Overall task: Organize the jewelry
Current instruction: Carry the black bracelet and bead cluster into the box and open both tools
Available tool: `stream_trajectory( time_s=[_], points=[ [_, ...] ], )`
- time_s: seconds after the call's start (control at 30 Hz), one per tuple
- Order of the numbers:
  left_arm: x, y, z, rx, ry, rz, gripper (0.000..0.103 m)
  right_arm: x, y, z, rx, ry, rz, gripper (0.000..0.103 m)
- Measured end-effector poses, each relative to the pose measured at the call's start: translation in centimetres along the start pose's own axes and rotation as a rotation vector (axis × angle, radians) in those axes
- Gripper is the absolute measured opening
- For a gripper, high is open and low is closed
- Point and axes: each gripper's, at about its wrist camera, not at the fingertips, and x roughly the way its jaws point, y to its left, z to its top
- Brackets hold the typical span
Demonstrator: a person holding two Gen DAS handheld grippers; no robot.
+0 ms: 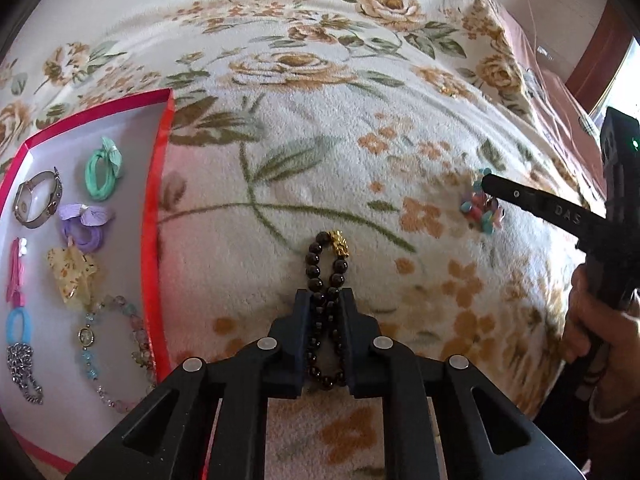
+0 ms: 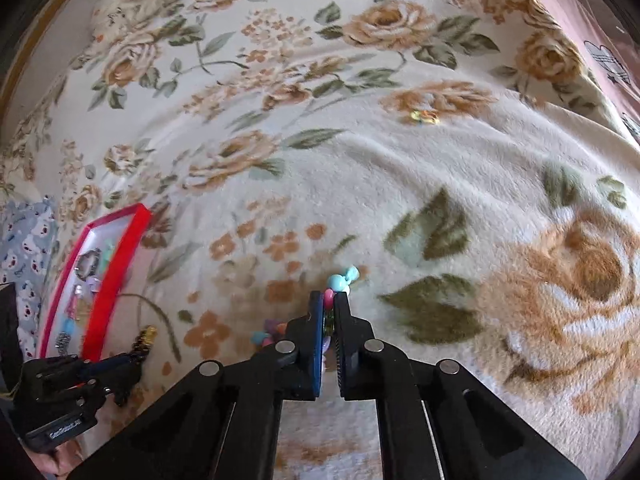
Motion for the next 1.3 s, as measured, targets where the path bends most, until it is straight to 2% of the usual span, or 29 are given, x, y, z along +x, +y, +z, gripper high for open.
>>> stream_trajectory(
  time_s=[0.27,0.4,0.9,1.3],
  points=[
    [-3.2,1.0,-0.5,-0.032,-0.062,-0.023,0.007,-3.2,3.1,0.8,-0.047,-0.074,0.114,0.004],
    [-5.5,1.4,-1.2,-0.048,-0.095,-0.038,0.007,-4.3,4.8,0.8,-0.068,-0.084,0.156,0.004],
    [-13.7,3.4,-3.8,-0.082,-0.223,-0.053,0.006,-5.9,9.9,-1.1,-0.138,-0.058,0.259,0.004],
    [-17.0,6.8,-5.8,-0.153,-0.265,-0.009,0.006,-5.1,14.8,-2.3,-0.213,-0.016,0.34,0.004]
  ],
)
